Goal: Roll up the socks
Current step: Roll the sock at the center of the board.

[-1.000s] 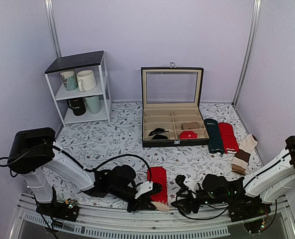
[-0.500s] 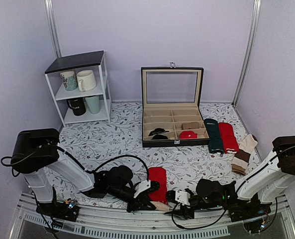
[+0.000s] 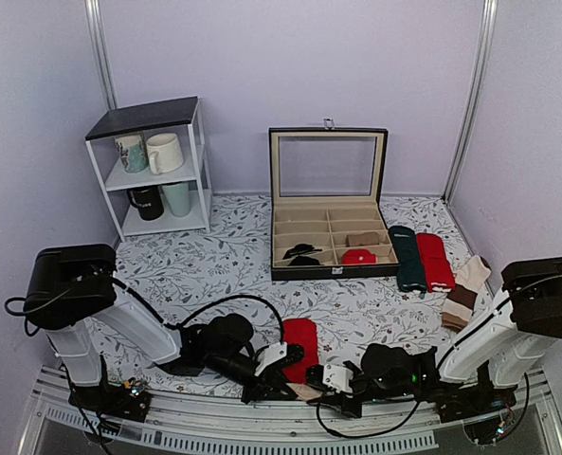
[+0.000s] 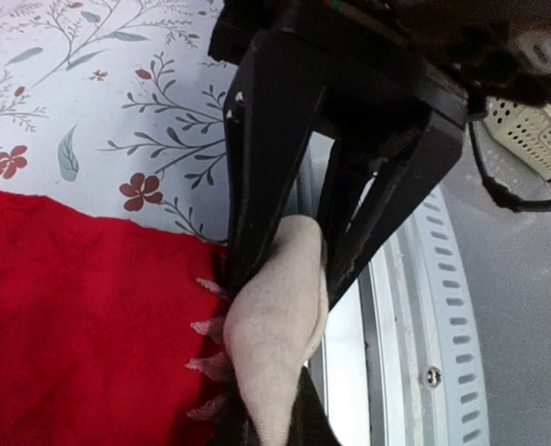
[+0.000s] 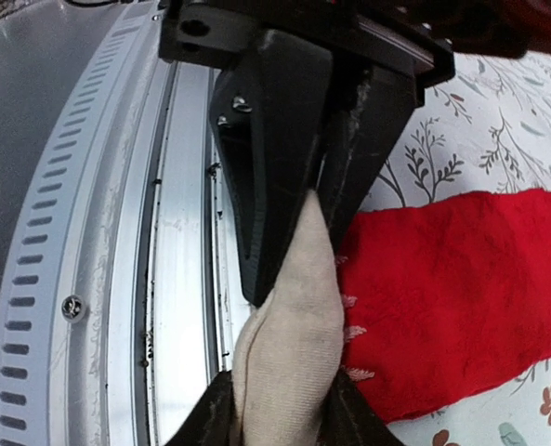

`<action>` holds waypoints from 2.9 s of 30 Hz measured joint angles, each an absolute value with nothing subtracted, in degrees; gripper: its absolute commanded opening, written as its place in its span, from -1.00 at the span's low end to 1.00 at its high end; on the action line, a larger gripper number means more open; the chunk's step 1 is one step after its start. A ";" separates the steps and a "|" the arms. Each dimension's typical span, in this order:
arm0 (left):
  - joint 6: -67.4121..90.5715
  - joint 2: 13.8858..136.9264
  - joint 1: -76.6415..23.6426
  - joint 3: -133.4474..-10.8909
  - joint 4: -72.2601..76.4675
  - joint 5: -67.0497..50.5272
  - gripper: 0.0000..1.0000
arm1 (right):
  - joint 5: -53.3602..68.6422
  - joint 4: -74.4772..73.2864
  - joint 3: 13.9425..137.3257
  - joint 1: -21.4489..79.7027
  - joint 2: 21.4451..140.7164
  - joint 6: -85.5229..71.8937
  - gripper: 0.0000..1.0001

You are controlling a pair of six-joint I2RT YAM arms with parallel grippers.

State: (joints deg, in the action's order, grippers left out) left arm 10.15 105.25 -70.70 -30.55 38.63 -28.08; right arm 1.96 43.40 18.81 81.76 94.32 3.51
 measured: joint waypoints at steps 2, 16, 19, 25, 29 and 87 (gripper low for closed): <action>10.15 105.25 -70.70 -30.55 38.61 -28.10 -1.00 | 1.78 43.11 19.22 81.76 94.52 2.94 -0.61; 4.97 96.33 -71.77 -28.23 30.68 -17.12 -0.43 | 8.95 44.05 19.90 76.90 96.36 -8.21 -0.66; 0.43 90.08 -73.17 -26.96 27.99 -10.66 -0.36 | 12.45 43.99 20.64 74.81 97.10 -11.25 -0.66; -9.98 83.94 -75.81 -26.65 28.38 -4.27 -0.25 | 19.49 42.89 22.81 71.72 99.02 -15.66 -0.66; -15.35 85.49 -76.12 -26.61 28.32 -4.29 -0.23 | 23.18 41.80 24.32 70.30 100.25 -17.52 -0.66; 0.03 104.86 -69.23 -38.48 25.06 -23.59 -1.00 | -0.14 33.61 16.12 78.50 82.67 8.69 -0.05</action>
